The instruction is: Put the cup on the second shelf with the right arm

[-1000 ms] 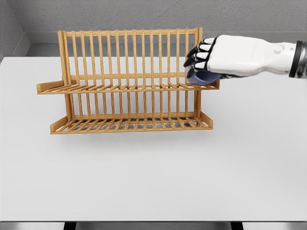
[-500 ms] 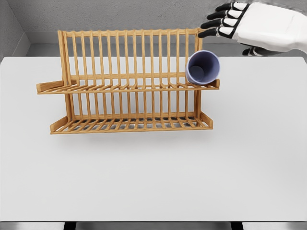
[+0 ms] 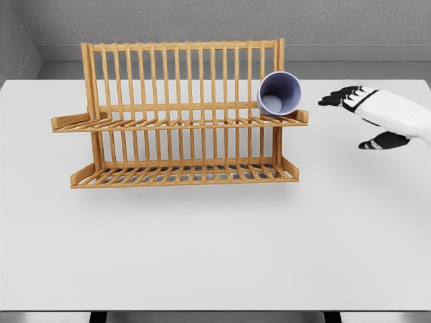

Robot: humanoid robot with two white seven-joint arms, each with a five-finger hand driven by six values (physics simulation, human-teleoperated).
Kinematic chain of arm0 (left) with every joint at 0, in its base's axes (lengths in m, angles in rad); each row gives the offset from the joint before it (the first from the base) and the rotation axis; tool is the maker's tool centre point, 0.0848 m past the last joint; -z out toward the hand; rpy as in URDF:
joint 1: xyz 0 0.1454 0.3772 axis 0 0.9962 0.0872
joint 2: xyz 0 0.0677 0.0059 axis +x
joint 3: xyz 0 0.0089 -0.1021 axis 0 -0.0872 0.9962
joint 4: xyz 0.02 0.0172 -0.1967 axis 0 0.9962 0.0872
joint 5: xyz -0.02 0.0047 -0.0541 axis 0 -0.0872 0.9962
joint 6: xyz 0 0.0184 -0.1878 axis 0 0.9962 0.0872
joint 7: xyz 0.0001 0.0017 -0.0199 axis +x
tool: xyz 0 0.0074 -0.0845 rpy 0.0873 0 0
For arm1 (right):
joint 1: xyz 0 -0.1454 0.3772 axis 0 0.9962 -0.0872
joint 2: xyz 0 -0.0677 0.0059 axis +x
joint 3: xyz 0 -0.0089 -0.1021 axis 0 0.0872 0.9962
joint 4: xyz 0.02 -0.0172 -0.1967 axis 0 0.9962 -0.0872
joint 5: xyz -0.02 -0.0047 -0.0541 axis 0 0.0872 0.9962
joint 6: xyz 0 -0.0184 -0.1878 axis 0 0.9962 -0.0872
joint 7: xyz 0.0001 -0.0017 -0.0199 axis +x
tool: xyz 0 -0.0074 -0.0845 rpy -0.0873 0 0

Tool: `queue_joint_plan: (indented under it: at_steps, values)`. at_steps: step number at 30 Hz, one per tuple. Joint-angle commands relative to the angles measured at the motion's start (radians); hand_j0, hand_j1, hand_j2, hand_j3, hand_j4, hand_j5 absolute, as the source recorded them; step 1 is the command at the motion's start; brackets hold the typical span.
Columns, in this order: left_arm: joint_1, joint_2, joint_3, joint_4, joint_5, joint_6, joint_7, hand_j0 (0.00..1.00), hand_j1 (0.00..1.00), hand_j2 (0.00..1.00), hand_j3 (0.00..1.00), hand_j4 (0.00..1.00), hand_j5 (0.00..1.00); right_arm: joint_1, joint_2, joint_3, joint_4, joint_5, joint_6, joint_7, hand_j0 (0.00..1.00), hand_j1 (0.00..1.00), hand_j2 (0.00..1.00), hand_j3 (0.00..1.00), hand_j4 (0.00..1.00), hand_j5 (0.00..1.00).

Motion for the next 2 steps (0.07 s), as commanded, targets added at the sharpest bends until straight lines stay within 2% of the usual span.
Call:
queue_joint_plan:
  at_steps: [1, 2]
  values:
    - [0.0, 0.0, 0.0, 0.0, 0.001, 0.0, 0.0, 1.0, 1.0, 1.0, 1.0, 1.0, 1.0, 0.0, 0.029, -0.001, -0.004, 0.013, 0.004, -0.001, 1.0, 1.0, 1.0, 1.0, 1.0, 1.0]
    - [0.0, 0.0, -0.002, 0.0, 0.001, 0.0, 0.0, 1.0, 1.0, 1.0, 1.0, 1.0, 1.0, 0.0, 0.029, -0.003, -0.004, 0.013, 0.004, -0.001, 1.0, 1.0, 1.0, 1.0, 1.0, 1.0]
